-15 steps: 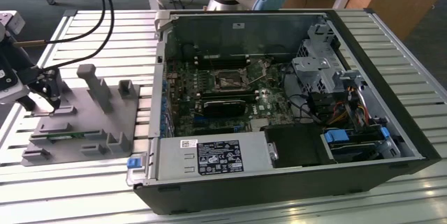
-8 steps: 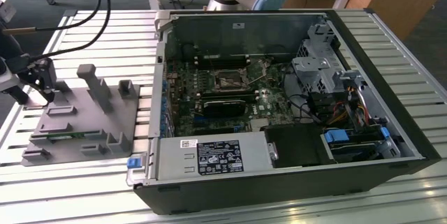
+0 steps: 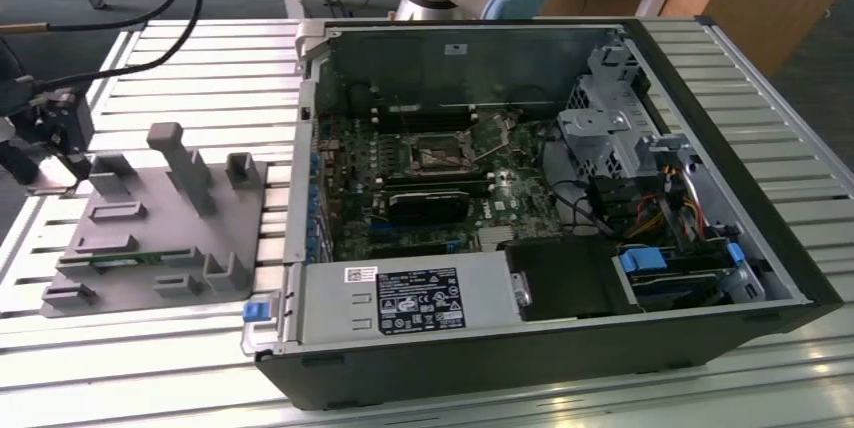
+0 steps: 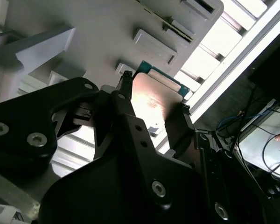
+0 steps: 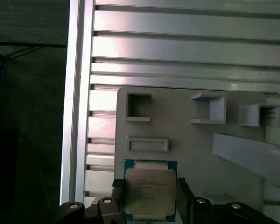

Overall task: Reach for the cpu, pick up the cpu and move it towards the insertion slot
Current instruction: 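Pick up the cpu and move it towards the insertion slot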

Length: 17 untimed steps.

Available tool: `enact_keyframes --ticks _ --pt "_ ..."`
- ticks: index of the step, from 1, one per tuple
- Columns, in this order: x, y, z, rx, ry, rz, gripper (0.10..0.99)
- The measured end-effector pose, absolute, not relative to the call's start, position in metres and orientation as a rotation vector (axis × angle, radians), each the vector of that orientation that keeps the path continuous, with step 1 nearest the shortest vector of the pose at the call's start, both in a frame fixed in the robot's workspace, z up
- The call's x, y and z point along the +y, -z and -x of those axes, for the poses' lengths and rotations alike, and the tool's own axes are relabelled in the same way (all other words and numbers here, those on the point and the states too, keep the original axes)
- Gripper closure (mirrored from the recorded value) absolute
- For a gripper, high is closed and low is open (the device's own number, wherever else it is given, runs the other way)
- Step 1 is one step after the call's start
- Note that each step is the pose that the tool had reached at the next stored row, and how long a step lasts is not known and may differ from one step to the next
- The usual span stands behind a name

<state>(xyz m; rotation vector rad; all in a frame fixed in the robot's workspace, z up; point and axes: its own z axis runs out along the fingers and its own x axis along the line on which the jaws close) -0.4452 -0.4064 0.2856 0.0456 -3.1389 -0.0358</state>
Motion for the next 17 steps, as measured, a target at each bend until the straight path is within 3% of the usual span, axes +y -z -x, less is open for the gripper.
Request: enact_keyframes --ticks 17 --pt "-0.406 -0.345 0.445 -3.139 0.033 -0.046 0.557"
